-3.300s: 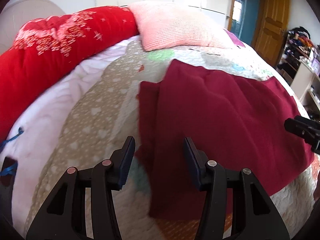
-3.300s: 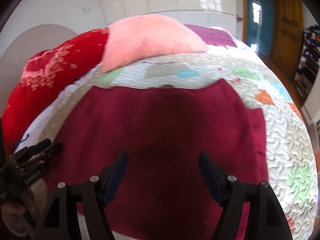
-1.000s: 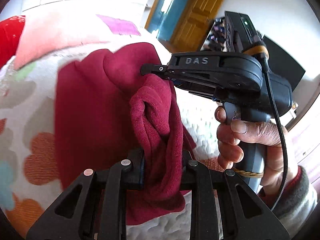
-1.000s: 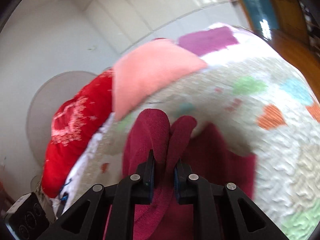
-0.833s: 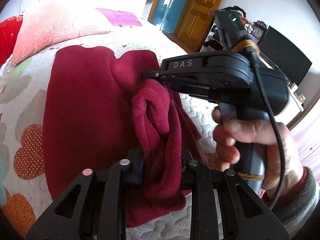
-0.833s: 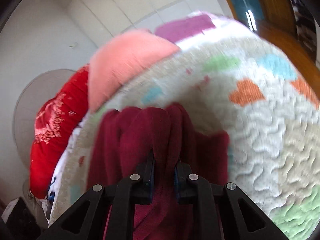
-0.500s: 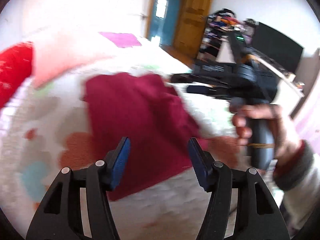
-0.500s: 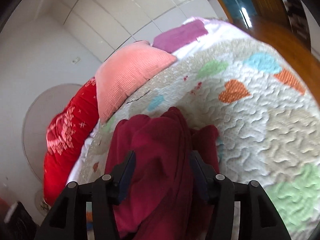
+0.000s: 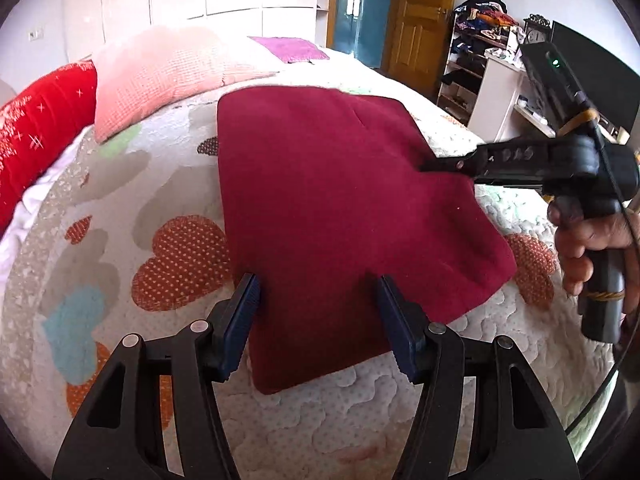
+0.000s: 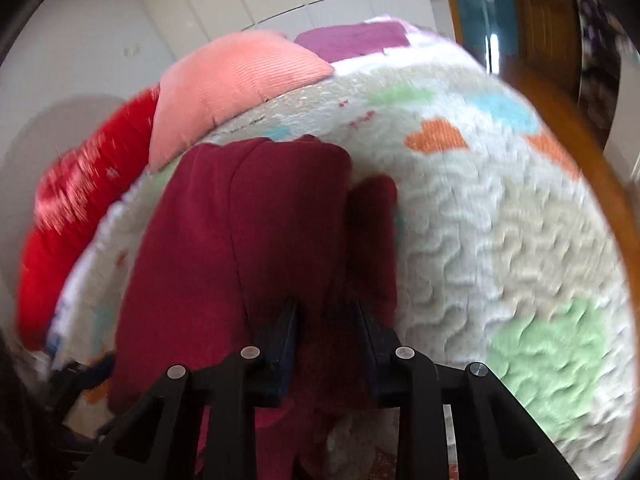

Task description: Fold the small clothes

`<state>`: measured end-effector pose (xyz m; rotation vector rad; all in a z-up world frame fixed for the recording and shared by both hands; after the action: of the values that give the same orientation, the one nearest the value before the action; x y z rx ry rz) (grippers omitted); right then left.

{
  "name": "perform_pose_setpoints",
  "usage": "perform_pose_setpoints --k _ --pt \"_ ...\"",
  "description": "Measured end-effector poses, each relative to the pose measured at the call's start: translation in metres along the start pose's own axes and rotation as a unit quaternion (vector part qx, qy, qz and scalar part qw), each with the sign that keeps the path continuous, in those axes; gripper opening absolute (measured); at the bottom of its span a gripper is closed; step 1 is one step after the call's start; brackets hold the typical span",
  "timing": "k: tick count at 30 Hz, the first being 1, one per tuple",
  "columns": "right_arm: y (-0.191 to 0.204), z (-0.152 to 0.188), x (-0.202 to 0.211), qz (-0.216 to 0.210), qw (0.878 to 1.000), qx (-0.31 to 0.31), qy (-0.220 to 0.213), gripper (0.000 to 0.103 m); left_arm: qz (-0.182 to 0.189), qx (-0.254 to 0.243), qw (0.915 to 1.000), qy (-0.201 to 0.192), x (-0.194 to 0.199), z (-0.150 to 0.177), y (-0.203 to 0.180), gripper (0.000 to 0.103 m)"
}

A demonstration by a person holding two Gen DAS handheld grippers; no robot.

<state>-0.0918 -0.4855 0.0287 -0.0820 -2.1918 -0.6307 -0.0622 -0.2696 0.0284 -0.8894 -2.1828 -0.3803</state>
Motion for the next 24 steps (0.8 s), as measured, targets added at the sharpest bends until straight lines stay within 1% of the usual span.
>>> perform_pose_setpoints --k 2,4,5,6,7,8,9,10,11,12,13,14,15,16,17,18,19,20,21,22,23,24 --pt "-0.004 -0.006 0.009 -0.014 1.000 -0.015 -0.010 0.027 0.007 0.004 1.0000 -0.004 0.005 -0.002 0.001 0.060" --pt "0.000 -0.014 0.018 -0.020 0.999 -0.015 -0.035 0.028 0.009 0.007 0.9999 -0.004 0.012 -0.002 -0.001 0.060" --pt "0.004 -0.019 0.020 -0.021 0.999 -0.015 -0.046 0.030 0.010 0.008 0.9999 -0.003 0.012 -0.002 -0.001 0.060" --pt "0.008 -0.024 0.021 -0.021 0.998 -0.016 -0.053 0.045 0.010 0.010 0.9999 -0.001 0.011 -0.001 -0.001 0.060" --pt "0.010 -0.030 0.016 -0.016 0.998 -0.020 -0.054 0.055 0.010 0.012 0.9999 0.001 0.010 -0.001 -0.001 0.060" --pt "0.014 -0.034 0.011 -0.012 0.998 -0.023 -0.053 0.061 0.007 0.012 0.9999 0.002 0.010 0.000 -0.002 0.060" --pt "0.017 -0.039 -0.001 -0.009 0.999 -0.024 -0.043 0.059 0.007 0.012 0.9999 0.001 0.010 0.000 -0.002 0.060" --pt "0.020 -0.042 -0.012 -0.005 0.999 -0.022 -0.030 0.050 0.008 0.012 0.9999 0.001 0.010 -0.001 -0.003 0.060" --pt "0.022 -0.044 -0.023 -0.002 1.000 -0.015 -0.017 0.021 0.008 0.012 0.9999 0.001 0.010 -0.002 -0.003 0.060" --pt "0.027 -0.046 -0.027 0.012 1.000 0.001 -0.018 0.019 0.009 0.013 0.9999 0.000 0.010 -0.003 -0.003 0.060" --pt "0.033 -0.048 -0.025 0.022 0.999 0.022 -0.029 0.016 0.012 0.014 0.9998 -0.001 0.010 -0.004 -0.003 0.060" --pt "0.038 -0.049 -0.020 0.033 0.998 0.043 -0.042 0.009 0.016 0.015 0.9998 -0.003 0.008 -0.005 -0.003 0.060" --pt "0.038 -0.051 -0.019 0.043 0.996 0.055 -0.051 0.009 0.017 0.015 0.9997 -0.004 0.007 -0.005 -0.005 0.061" --pt "0.035 -0.053 -0.022 0.062 0.994 0.062 -0.057 0.009 0.017 0.014 0.9998 -0.004 0.005 -0.005 -0.007 0.062" --pt "0.029 -0.055 -0.030 0.076 0.994 0.058 -0.052 0.009 0.011 0.009 0.9999 -0.005 0.003 -0.005 -0.011 0.063" --pt "0.019 -0.056 -0.042 0.074 0.996 0.040 -0.033 0.009 0.007 0.004 1.0000 -0.006 0.004 -0.005 -0.013 0.064" --pt "0.014 -0.055 -0.045 0.060 0.998 0.025 -0.026 0.009 0.001 -0.001 1.0000 -0.005 0.005 -0.004 -0.015 0.064" --pt "0.014 -0.056 -0.040 0.054 0.998 0.020 -0.032 0.010 -0.001 -0.003 1.0000 -0.004 0.007 -0.003 -0.015 0.064" --pt "0.014 -0.056 -0.030 0.043 0.998 0.012 -0.039 0.016 0.000 -0.001 1.0000 -0.004 0.008 -0.002 -0.013 0.064" --pt "0.016 -0.054 -0.020 0.034 0.999 0.003 -0.041 0.018 0.003 0.008 1.0000 -0.002 0.011 -0.001 -0.009 0.064" --pt "0.019 -0.052 -0.007 0.027 0.999 -0.003 -0.044 0.020 0.006 0.019 0.9998 -0.001 0.013 0.000 -0.005 0.064" --pt "0.026 -0.047 0.007 0.013 0.999 0.005 -0.049 0.020 0.008 0.032 0.9995 -0.001 0.015 0.000 0.000 0.064"
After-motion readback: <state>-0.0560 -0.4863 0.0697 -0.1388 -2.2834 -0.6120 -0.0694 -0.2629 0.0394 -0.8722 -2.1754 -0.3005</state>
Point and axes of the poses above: each gripper's, at about its wrist camera, not at the fingertips, and x roughly against the way its jaws point, y to its left, z to its underside, the point moved 1 cm from there along -x, roughly the way its jaws point, and after that the axes turned 4 degrees about -x, right-handed, at the moved point
